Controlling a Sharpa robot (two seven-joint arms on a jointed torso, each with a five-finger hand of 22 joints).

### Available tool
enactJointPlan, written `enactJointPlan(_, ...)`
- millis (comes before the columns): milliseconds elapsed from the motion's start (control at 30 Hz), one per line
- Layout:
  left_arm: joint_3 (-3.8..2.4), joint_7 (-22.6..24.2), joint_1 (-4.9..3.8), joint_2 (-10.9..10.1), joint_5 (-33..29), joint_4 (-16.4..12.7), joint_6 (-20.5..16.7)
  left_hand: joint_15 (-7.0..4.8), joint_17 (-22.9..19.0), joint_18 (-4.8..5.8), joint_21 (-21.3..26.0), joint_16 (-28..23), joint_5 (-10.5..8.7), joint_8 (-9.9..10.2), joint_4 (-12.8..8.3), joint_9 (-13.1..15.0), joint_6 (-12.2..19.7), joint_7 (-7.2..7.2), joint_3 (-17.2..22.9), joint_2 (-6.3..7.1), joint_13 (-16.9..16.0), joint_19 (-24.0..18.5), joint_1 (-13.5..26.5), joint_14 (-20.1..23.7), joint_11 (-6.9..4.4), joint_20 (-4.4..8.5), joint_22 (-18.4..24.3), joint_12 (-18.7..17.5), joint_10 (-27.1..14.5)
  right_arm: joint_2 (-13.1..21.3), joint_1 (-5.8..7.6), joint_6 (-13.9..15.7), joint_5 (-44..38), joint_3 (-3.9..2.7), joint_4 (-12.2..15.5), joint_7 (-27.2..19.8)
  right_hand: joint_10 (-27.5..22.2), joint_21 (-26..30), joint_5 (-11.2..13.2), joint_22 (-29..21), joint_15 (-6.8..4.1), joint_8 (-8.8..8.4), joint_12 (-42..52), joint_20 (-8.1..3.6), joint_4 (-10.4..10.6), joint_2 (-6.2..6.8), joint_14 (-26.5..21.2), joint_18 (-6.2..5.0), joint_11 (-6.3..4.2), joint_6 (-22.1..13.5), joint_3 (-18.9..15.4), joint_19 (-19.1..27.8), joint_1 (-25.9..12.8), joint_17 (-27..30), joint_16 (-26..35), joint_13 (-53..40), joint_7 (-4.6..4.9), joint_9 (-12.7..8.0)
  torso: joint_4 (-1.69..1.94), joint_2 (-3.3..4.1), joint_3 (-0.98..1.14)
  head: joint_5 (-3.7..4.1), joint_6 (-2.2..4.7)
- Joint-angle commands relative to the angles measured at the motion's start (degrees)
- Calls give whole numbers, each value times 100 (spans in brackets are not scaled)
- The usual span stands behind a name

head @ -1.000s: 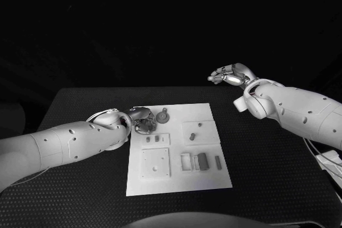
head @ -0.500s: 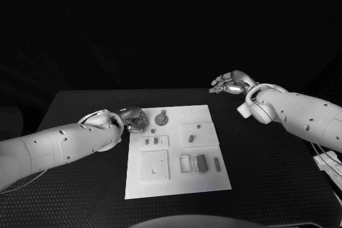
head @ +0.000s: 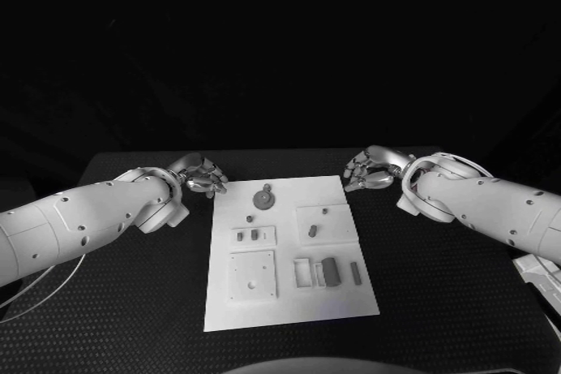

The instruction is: Assemble the parts on the task board

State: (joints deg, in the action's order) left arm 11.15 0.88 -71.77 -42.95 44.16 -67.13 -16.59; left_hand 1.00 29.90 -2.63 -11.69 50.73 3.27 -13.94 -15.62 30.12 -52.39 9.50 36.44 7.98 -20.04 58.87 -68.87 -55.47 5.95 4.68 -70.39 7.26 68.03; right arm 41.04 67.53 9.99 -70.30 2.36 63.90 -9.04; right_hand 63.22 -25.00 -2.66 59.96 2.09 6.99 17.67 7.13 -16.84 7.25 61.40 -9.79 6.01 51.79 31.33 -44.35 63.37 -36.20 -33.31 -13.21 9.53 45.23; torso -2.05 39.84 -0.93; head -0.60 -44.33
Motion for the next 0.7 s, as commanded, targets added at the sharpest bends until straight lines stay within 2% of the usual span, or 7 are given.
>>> enactJointPlan(33,-6,601,-48,-23,-1639,-117,156,87,-127,129,190,-288,-17,-55,3,9,4,8,57,-17,51,-122,90,92,59,-74,141,-74,-169,1,-50,-64,-1317,26,138,253,69,-42,1,-26,-73,33,-44,-17,13,29,158,-137,4,47,35,-180,28,-34,-59,30,-1,9,-4,-7,-5,2,13)
enactJointPlan(133,-10,703,-82,-39,-1956,-198,187,160,-239,110,369,-583,-16,-96,0,14,24,8,46,-61,96,-144,127,69,85,-151,299,-100,-222,-29,-93,5,-1608,65,224,323,86,-108,2,-38,-171,26,-103,-47,12,34,384,-209,2,57,34,-427,31,-89,-161,69,-5,3,0,-4,-4,8,53)
enactJointPlan(167,-11,719,-89,-41,-2027,-223,175,170,-256,104,403,-644,-14,-108,-2,16,25,7,34,-70,106,-132,136,51,84,-163,331,-98,-221,-50,-115,51,-1720,76,248,360,85,-117,2,-46,-186,21,-126,-52,13,37,430,-225,1,55,36,-483,33,-101,-179,84,-5,-1,2,0,-4,11,39)
enactJointPlan(267,-12,733,-106,-37,-2205,-294,173,187,-276,98,459,-740,-12,-125,-4,15,35,9,0,-75,123,-121,160,27,84,-182,379,-95,-215,-110,-159,85,-1996,97,312,467,137,-173,3,-54,-237,26,-164,-75,13,17,626,-282,-27,89,40,-691,44,-164,-285,113,-24,-4,5,2,-1,-1,72)
enactJointPlan(333,-12,743,-107,-31,-2238,-324,173,190,-278,95,472,-762,-11,-129,-2,14,38,9,-14,-84,127,-113,169,16,83,-185,389,-93,-212,-153,-183,121,-2150,125,349,520,172,-206,3,-55,-264,33,-188,-89,14,12,726,-313,-46,117,37,-808,48,-212,-355,132,-36,-6,10,3,-1,-2,70)
enactJointPlan(567,-11,761,-107,-18,-2286,-378,154,191,-276,89,496,-798,-8,-139,-1,12,43,10,-39,-96,135,-95,181,-11,81,-188,410,-86,-205,-274,-251,113,-2552,193,434,716,207,-259,3,-55,-290,5,-310,-116,12,6,895,-375,-58,127,36,-1037,76,-348,-519,210,-37,-33,10,12,-5,-24,53)
enactJointPlan(700,-11,794,-107,-14,-2354,-389,122,191,-273,87,506,-813,-8,-141,2,11,49,11,-53,-94,138,-85,192,-21,80,-190,418,-84,-203,-374,-295,250,-2709,229,365,860,108,-260,3,-50,-261,-45,-440,-117,14,-32,896,-382,-19,69,58,-1068,96,-398,-555,280,-10,-63,5,7,-3,-34,40)
